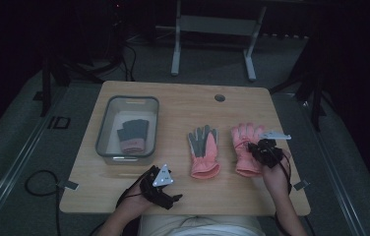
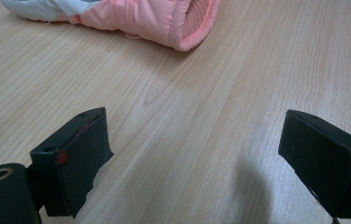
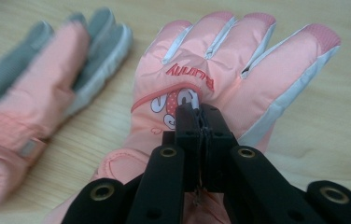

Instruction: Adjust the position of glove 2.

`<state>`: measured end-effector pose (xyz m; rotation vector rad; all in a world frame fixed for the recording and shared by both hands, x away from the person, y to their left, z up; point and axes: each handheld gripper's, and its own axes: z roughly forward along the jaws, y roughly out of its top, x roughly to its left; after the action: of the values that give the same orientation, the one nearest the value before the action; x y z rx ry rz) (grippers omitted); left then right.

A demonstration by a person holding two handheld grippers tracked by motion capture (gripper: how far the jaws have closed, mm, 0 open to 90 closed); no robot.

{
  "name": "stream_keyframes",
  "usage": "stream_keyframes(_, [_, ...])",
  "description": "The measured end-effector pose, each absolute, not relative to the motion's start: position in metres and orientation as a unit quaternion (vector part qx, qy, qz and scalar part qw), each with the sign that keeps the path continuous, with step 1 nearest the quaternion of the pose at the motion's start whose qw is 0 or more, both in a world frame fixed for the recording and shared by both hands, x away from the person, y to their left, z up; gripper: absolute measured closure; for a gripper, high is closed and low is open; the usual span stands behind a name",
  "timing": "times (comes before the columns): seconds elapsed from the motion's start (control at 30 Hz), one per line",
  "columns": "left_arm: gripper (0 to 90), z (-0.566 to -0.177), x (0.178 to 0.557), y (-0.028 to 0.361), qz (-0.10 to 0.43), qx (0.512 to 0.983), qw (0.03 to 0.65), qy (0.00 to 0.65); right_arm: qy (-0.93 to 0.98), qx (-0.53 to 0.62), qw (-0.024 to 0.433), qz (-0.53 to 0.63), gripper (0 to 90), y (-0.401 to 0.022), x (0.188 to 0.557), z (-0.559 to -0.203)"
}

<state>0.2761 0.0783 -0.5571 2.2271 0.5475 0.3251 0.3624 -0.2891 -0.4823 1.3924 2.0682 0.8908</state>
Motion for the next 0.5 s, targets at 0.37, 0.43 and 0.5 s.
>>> stream_keyframes(0.37, [8.4, -0.557, 0.277, 0.079, 0.130, 0.878, 0.406, 0.219, 0.742, 0.483, 0.287, 0.367, 87.5, -0.248, 0.349, -0.405])
stream_keyframes(0.43, [8.4, -0.557, 0.277, 0.079, 0.130, 0.879, 0.404, 0.216, 0.740, 0.479, 0.288, 0.374, 87.5, -0.238, 0.348, -0.398])
stream_keyframes(0.5, [8.4, -0.557, 0.276, 0.079, 0.131, 0.880, 0.404, 0.215, 0.742, 0.473, 0.284, 0.381, 87.4, -0.227, 0.347, -0.393])
